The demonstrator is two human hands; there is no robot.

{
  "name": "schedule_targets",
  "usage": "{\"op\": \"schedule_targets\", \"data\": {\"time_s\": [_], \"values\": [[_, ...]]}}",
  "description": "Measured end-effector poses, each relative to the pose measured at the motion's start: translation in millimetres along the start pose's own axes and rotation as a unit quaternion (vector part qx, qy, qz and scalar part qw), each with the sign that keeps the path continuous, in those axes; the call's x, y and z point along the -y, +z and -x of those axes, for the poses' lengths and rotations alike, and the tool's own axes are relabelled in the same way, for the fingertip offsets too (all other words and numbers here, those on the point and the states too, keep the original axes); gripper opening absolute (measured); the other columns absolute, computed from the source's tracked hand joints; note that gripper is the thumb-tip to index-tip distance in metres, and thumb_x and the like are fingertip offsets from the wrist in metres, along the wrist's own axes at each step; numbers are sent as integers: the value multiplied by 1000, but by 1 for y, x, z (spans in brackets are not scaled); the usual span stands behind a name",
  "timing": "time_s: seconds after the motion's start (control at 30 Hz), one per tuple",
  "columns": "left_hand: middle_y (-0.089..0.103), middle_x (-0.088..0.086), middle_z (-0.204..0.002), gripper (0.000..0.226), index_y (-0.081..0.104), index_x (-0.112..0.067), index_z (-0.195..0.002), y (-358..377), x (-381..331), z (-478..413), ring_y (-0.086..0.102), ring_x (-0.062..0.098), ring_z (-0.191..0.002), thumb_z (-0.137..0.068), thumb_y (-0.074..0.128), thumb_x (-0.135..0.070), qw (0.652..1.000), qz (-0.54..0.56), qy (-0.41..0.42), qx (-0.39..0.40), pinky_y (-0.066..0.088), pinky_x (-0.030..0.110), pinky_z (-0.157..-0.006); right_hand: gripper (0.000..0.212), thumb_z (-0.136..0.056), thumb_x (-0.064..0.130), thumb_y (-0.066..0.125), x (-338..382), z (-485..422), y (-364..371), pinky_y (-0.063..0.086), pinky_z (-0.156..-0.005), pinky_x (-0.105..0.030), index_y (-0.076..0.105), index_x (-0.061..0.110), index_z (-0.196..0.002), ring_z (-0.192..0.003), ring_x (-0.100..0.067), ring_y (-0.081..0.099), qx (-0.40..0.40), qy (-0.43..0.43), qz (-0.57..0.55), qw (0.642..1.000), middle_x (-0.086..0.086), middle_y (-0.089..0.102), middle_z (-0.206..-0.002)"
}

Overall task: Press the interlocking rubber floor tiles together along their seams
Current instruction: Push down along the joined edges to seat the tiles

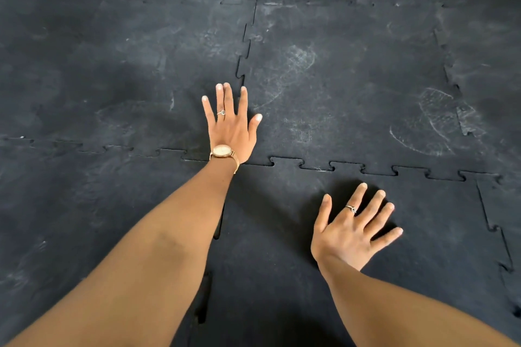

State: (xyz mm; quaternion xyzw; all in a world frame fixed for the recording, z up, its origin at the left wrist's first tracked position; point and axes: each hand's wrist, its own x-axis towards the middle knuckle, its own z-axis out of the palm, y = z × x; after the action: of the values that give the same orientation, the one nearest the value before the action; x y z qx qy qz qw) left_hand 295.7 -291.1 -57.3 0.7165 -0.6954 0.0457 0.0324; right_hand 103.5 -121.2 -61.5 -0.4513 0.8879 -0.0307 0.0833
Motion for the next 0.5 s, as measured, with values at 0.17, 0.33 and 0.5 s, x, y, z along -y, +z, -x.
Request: {"op": "schedule_targets", "data": {"time_s": [0.17, 0.33, 0.5], "values": [[10, 21, -160, 60, 13, -12, -154, -7, -12, -4, 4, 34, -149, -103, 24, -42, 985, -12, 165, -38, 0, 53, -120, 74, -96, 60, 20, -1, -1, 2, 0, -118, -63, 12, 20, -158, -152, -33, 2, -5, 2, -5, 1000, -11, 8, -164], [11, 21, -160, 63, 11, -7, -153, -30, -59, -5, 4, 34, -149, -99, 32, -32, 958, 248, 7, -146, -2, 44, -119, 75, -95, 61, 14, 0, -2, 2, 2, -118, -63, 14, 19, -157, -152, -34, 6, -9, -1, 1, 1000, -12, 12, -164], [0, 24, -160, 64, 6, -8, -154, -12, -99, -9, -4, 37, -148, -101, 31, -35, 967, 161, 186, -63, 0, 51, -120, 75, -94, 60, 16, 0, -1, 3, 7, -118, -63, 20, 18, -156, -151, -34, 11, -18, 2, -1, 1000, -12, 18, -163]]}}
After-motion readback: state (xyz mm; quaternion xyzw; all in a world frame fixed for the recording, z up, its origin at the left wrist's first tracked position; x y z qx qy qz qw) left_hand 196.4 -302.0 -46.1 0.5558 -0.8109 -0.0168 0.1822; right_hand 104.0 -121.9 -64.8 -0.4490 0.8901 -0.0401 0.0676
